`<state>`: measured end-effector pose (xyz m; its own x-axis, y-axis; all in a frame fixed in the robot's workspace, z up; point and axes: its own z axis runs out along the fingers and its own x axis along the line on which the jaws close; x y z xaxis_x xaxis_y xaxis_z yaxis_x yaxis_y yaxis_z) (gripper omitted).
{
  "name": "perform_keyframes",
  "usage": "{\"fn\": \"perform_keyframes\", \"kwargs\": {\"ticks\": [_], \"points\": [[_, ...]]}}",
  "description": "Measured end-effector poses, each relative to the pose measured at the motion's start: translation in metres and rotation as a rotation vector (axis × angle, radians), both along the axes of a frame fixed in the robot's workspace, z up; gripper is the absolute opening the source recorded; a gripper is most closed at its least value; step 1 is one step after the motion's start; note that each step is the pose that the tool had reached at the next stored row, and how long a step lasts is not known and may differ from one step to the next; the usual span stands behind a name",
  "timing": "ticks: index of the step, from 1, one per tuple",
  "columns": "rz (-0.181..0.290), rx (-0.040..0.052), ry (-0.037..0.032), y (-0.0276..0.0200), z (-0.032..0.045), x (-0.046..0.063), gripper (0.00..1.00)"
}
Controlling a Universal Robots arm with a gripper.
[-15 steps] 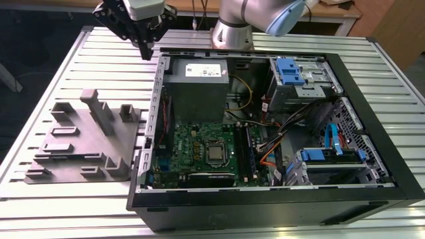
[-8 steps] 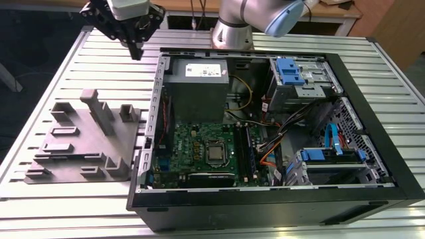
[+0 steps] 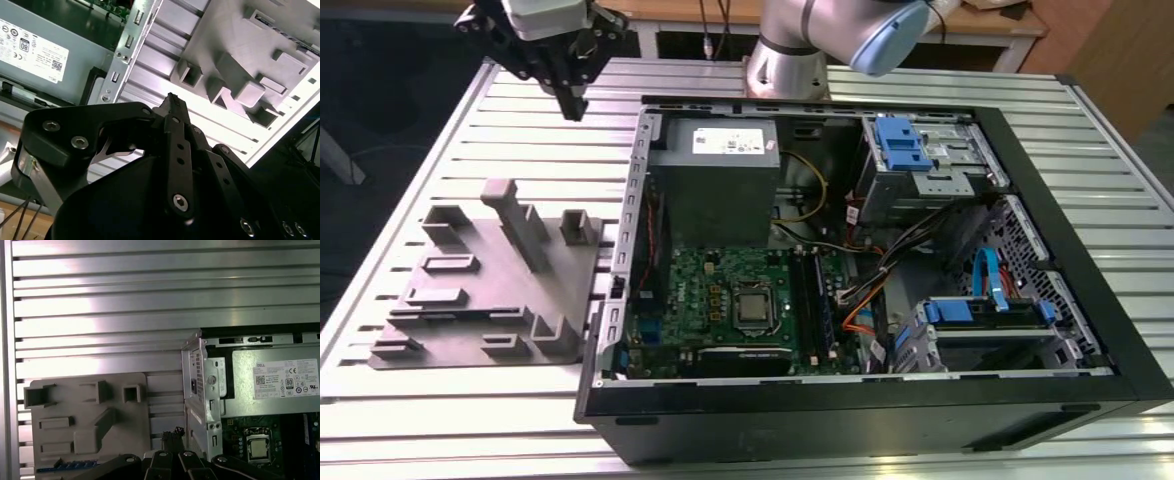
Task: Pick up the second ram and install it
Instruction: 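Reach for the second ram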
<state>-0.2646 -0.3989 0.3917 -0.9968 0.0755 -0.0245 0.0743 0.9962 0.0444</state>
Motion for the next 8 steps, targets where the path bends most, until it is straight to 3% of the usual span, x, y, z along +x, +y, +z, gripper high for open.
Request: {"fn": "perform_keyframes", "kwargs": {"ticks": [8], "points": [[0.000,0.0000,0.0000,0.0000,-0.0005,-0.021,0.07]]}}
